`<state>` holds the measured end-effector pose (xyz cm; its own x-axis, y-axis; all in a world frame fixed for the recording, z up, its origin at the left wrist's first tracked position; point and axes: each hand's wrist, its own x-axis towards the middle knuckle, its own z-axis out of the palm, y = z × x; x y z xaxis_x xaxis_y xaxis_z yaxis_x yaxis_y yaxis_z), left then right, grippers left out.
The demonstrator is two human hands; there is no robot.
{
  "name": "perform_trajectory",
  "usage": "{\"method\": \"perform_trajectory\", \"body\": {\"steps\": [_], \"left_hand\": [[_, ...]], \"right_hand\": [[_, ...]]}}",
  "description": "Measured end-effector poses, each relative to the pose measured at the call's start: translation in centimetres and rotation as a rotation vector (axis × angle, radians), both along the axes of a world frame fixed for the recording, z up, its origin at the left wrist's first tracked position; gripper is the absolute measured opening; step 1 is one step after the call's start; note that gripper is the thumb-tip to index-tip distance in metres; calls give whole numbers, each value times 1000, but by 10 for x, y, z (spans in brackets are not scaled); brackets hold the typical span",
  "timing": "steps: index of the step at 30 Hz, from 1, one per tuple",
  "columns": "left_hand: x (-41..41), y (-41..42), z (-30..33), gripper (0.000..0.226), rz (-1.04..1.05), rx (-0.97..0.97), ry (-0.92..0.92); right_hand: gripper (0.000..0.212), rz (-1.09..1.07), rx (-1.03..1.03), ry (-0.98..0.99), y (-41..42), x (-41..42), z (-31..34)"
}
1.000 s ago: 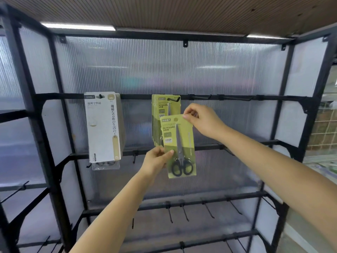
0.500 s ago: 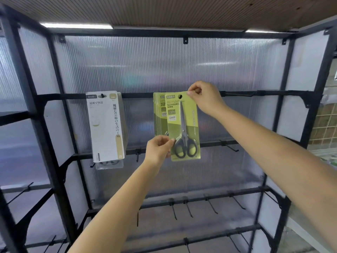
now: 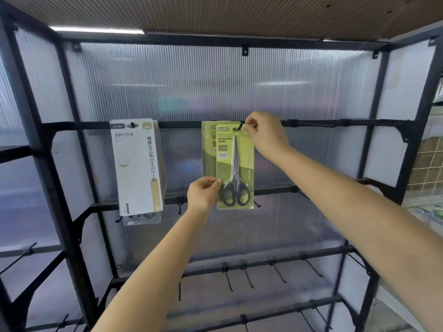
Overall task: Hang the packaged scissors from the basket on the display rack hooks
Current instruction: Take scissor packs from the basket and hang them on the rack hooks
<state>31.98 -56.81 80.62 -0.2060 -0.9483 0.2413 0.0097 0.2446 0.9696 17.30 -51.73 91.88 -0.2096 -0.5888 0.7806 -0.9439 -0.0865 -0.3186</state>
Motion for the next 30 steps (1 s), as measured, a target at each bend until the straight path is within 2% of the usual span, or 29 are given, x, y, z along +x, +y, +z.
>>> {"method": "perform_trajectory", "body": {"steps": [3, 7, 13, 21, 24, 27, 30], "left_hand": [[0, -6, 1, 11, 47, -21, -30], [-3, -16, -1, 16, 91, -17, -25], [-12, -34, 3, 16, 154, 43, -29], [-17, -48, 6, 16, 217, 44, -128], [-17, -43, 8, 13, 305, -94, -272], [-19, -30, 10, 8, 417, -393, -422], [-27, -21, 9, 12, 441, -705, -530]], "right_hand": [[27, -55, 48, 169, 1, 0, -8], [53, -138, 264, 356, 0, 2, -16], [64, -206, 441, 405, -12, 3, -12], [68, -233, 526, 434, -19, 0, -8], [69, -220, 515, 416, -20, 0, -9], [67, -209, 461, 391, -14, -2, -16], [65, -232, 419, 383, -1, -8, -29]]}}
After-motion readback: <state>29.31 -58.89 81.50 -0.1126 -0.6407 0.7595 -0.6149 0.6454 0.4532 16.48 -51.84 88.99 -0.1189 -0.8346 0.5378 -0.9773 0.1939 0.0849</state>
